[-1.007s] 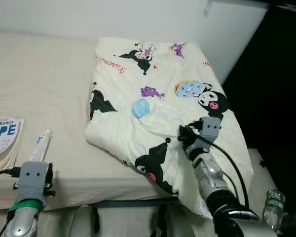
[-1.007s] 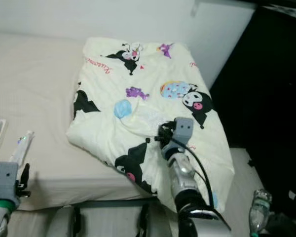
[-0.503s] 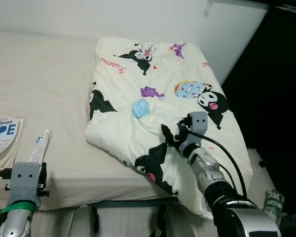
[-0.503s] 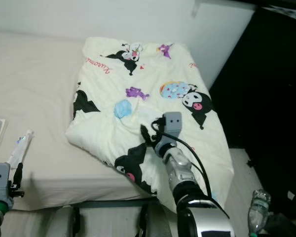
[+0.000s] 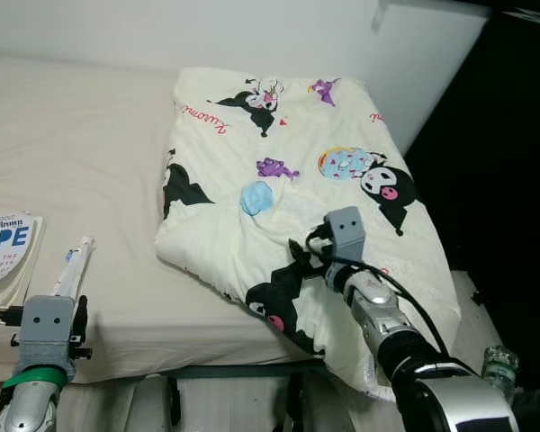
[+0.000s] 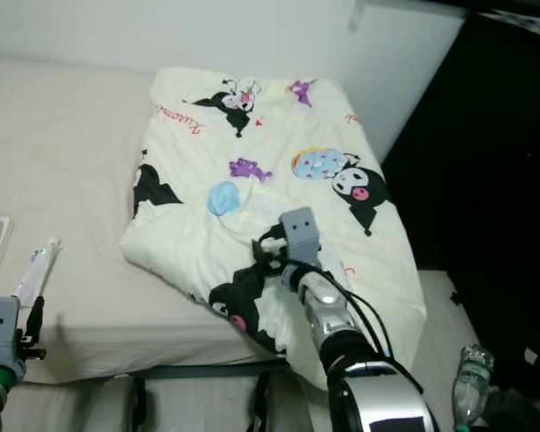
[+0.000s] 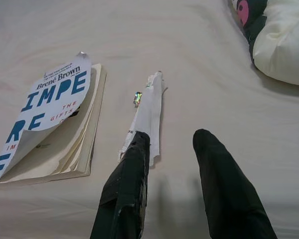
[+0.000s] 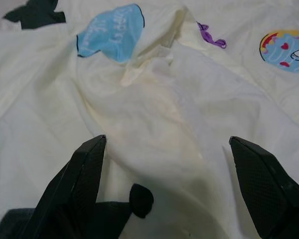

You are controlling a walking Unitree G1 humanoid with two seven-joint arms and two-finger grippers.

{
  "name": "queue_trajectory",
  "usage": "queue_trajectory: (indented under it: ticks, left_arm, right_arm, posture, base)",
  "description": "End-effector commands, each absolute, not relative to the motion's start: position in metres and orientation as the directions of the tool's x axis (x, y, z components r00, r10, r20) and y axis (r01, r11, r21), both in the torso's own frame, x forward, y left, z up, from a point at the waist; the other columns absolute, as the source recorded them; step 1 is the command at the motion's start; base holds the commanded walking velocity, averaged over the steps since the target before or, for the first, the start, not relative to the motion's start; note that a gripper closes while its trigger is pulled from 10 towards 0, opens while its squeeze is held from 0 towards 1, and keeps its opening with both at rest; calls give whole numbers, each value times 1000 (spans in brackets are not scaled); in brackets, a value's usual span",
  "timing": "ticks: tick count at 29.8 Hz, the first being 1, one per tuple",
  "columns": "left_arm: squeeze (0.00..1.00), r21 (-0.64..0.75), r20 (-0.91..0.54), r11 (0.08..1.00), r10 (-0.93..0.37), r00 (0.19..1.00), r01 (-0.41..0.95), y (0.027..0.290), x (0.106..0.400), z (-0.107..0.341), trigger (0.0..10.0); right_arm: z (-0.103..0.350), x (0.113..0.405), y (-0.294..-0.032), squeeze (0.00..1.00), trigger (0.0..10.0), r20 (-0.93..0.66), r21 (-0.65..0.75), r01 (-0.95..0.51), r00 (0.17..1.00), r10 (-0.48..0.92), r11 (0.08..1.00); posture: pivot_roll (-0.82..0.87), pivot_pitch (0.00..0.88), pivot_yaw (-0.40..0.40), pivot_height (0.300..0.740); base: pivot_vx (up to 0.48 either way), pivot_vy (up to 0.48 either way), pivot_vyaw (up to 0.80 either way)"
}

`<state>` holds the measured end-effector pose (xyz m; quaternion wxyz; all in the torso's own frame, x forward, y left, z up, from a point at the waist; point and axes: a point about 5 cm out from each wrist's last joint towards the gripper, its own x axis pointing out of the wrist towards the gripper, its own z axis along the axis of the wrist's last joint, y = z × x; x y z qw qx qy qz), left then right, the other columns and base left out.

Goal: Clean up the room

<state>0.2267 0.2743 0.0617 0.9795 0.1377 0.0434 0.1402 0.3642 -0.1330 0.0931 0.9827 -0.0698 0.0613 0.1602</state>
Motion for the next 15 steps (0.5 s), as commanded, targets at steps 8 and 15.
queue_trajectory:
  ticks: [8, 15]
  left_arm:
    - [0, 282, -69, 926, 279, 958, -250, 272, 227, 58, 10000]
    - [0, 283, -66, 924, 287, 956, -258, 274, 228, 59, 10000]
  right_arm:
    - [78, 359, -133, 0, 10000, -232, -73, -342, 920, 317, 937]
    - [75, 358, -130, 0, 3961, -255, -33, -336, 913, 318, 941]
  posture:
    - [114, 63, -101, 606]
    - [119, 62, -106, 606]
  base:
    - [0, 0, 0]
    - [0, 0, 0]
